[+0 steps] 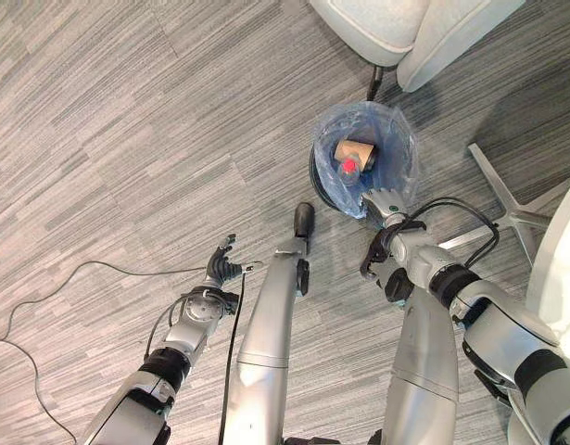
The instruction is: Gather garbage on tea table into small bin, then transfer packed bag to large trash can.
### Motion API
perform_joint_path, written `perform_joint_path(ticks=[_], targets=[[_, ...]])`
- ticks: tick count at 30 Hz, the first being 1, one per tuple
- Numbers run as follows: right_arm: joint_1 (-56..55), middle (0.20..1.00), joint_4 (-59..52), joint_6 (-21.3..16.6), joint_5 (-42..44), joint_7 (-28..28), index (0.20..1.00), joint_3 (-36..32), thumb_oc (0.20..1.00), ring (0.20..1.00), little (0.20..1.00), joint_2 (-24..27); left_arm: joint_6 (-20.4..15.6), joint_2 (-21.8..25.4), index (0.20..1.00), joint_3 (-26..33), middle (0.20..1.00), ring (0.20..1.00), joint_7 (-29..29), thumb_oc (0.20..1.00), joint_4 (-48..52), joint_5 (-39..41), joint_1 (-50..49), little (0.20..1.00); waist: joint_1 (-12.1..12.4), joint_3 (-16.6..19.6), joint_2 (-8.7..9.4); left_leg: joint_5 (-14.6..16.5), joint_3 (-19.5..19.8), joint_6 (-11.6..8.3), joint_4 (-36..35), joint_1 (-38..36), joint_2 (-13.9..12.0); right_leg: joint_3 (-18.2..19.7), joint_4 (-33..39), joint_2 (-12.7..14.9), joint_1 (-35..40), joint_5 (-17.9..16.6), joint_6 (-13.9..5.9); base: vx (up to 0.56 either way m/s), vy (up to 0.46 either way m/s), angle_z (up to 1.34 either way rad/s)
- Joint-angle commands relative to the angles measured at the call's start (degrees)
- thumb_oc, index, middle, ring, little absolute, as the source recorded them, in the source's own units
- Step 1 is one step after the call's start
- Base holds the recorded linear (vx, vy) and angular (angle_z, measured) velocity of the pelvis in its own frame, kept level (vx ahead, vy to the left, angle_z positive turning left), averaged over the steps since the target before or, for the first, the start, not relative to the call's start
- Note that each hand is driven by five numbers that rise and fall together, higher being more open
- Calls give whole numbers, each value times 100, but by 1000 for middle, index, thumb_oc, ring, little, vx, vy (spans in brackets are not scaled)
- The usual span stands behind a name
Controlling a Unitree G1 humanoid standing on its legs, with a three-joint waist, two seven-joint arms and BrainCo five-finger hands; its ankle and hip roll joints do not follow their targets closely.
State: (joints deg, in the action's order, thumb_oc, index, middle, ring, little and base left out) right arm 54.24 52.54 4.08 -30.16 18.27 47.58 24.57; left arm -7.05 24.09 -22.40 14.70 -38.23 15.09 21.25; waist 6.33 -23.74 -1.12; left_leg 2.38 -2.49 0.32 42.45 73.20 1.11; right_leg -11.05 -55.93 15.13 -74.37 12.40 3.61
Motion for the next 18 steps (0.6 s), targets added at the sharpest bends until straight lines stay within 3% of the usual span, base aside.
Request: perform_joint_path(ticks=[1, 6, 7, 10, 16, 18], targets=[[-5, 200, -329, -105, 287, 178, 200, -97, 200, 200, 200, 214, -88, -83, 1000, 147, 1000, 1000, 54, 1000, 22, 93, -68, 1000, -35, 3, -208, 216, 16, -29, -438, -194, 118, 43, 551, -188, 426, 297, -388, -34, -14, -1], [-616, 200, -1447, -330, 976, 197, 200, -918, 200, 200, 200, 214, 4, -89, 1000, 265, 1000, 1000, -89, 1000, 18, -100, -269, 1000, -109, 129, -128, 100, 41, -64, -1199, -1120, -9, -101, 1230, -312, 1251, 97, -527, -45, -3, -4], [-992, 200, -1959, -481, 1434, 125, 200, -1273, 200, 200, 200, 152, 69, -111, 1000, 364, 1000, 1000, -143, 1000, -16, -144, -436, 1000, -156, 195, -56, 54, 44, -91, -1528, -1584, -29, -186, 1521, -343, 1685, -5, -593, -32, -10, -6], [-1381, 200, -2401, -561, 1709, 13, 200, -1534, 200, 200, 200, 163, 99, -109, 1000, 433, 1000, 1000, -199, 1000, -44, -178, -560, 1000, -209, 195, -15, 31, 38, -83, -1809, -2067, -38, -198, 1818, -390, 2121, -117, -628, 23, 1, -7], [-2495, 200, -3807, -956, 2769, -404, 200, -2340, 200, 200, 200, 13, 178, -197, 1000, 731, 1000, 1000, -351, 1000, -17, -163, -1031, 1000, -361, 377, 138, -77, 10, -137, -2838, -3840, -24, -342, 3030, -535, 3816, -438, -748, 52, 9, -8], [-2755, 200, -4138, -1065, 2985, -519, 200, -2497, 200, 200, 200, -57, 191, -232, 1000, 789, 1000, 1000, -396, 1000, 32, -199, -1229, 1000, -390, 416, 170, -258, -45, -110, -3125, -4285, -10, -418, 3415, -586, 4297, -681, -734, 34, 38, -11]])
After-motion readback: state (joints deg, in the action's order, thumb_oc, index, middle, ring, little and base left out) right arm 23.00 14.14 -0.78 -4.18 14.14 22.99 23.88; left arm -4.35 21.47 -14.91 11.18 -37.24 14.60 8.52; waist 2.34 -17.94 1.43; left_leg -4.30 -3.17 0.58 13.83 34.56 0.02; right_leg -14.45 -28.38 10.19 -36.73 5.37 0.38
